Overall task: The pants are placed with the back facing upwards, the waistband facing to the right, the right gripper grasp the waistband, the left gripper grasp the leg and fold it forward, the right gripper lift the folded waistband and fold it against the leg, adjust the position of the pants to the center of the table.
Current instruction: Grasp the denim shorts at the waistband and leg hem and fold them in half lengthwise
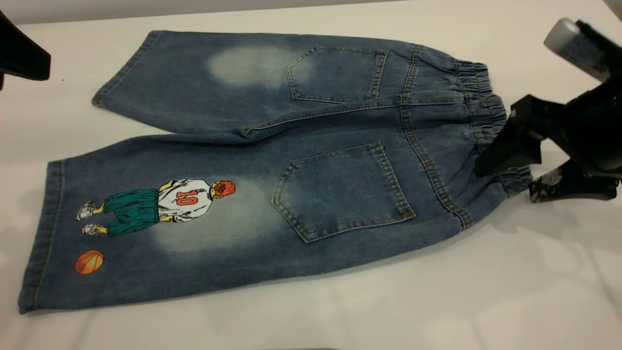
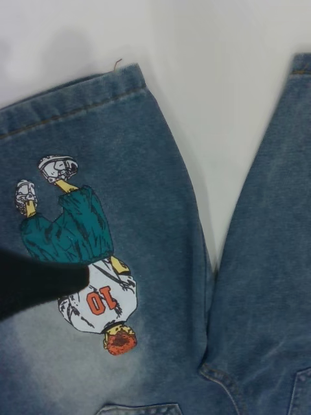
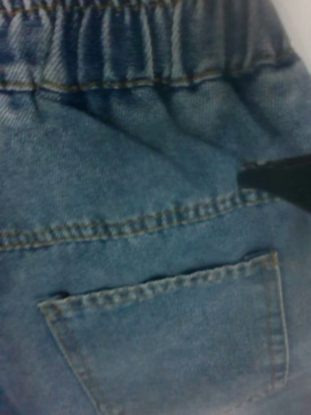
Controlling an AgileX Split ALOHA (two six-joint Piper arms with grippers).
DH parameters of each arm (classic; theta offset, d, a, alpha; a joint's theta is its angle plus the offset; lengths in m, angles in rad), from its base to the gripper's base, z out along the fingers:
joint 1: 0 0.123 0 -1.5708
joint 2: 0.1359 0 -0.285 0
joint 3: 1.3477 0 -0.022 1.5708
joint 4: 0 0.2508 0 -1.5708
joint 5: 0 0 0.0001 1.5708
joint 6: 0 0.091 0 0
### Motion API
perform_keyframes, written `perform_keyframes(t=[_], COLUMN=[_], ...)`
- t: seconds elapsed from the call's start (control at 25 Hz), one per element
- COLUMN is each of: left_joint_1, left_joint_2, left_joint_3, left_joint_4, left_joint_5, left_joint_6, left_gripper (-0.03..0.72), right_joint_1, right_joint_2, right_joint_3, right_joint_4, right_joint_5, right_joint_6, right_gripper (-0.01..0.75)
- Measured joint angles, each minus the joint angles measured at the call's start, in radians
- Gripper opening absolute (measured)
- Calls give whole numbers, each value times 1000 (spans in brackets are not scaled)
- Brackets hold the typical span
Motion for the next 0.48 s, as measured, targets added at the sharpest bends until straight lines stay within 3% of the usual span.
perform_keyframes(t=[0.48], left_joint_1=[0], left_joint_2=[0], left_joint_3=[0], left_joint_4=[-2], left_joint_5=[0], left_joint_6=[1], left_gripper=[442], right_joint_1=[0], right_joint_2=[39], right_joint_3=[-34], right_joint_4=[4], right_joint_5=[11], right_joint_6=[-4], right_gripper=[554])
